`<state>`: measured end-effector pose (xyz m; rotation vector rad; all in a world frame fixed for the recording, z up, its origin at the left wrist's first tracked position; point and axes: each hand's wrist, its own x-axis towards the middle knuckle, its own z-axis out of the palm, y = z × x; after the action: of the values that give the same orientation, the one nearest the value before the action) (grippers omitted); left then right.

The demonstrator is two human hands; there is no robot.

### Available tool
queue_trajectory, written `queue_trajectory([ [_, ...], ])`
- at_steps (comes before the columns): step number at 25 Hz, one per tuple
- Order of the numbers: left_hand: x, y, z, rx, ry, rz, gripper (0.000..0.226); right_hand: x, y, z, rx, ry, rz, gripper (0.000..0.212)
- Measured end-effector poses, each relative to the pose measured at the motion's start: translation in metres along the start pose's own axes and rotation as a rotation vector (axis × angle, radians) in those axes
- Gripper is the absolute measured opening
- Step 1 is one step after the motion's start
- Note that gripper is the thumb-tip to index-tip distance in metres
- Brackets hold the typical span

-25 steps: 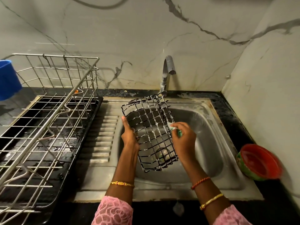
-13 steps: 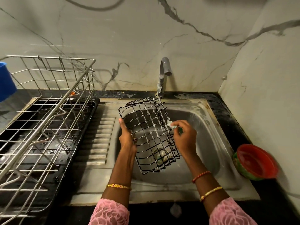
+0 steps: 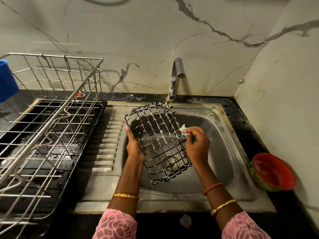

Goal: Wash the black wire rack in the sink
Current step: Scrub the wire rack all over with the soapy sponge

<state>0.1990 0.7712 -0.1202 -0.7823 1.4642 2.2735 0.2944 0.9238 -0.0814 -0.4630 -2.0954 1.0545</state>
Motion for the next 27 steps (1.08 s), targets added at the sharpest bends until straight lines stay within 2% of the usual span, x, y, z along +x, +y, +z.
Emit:
queue_trajectory([
  [2, -0.005, 0.005, 0.002, -0.033, -0.01, -0.001, 0.111, 0.0, 0.001, -0.003, 0.016, 0.033, 0.013, 0.025],
  [4, -0.013, 0.01, 0.005, -0.067, -0.023, -0.008, 0.091, -0.01, 0.0, -0.001, 0.028, 0.047, 0.019, 0.025],
  [6, -0.014, 0.009, 0.006, -0.1, 0.002, -0.021, 0.083, -0.024, -0.001, 0.001, 0.045, 0.066, 0.026, 0.025],
  [8, -0.01, 0.007, 0.006, -0.119, 0.02, -0.02, 0.085, -0.037, -0.005, 0.005, 0.029, 0.017, -0.039, 0.026],
  [12, -0.007, 0.008, 0.005, -0.093, 0.017, 0.002, 0.08, -0.059, -0.016, 0.008, -0.039, -0.194, -0.228, 0.026],
  [14, -0.007, 0.009, 0.003, -0.077, 0.008, 0.012, 0.074, -0.044, -0.01, 0.002, -0.073, -0.186, -0.245, 0.025],
  [19, -0.006, 0.008, 0.004, -0.089, 0.009, 0.017, 0.079, 0.003, 0.007, -0.007, -0.108, -0.021, -0.112, 0.024],
  [22, -0.006, 0.008, 0.009, -0.095, 0.049, 0.027, 0.081, -0.023, -0.008, 0.006, -0.112, -0.117, -0.169, 0.026],
  [27, -0.009, 0.007, 0.006, -0.079, 0.05, 0.004, 0.088, -0.068, -0.027, 0.021, -0.024, -0.285, -0.396, 0.024],
])
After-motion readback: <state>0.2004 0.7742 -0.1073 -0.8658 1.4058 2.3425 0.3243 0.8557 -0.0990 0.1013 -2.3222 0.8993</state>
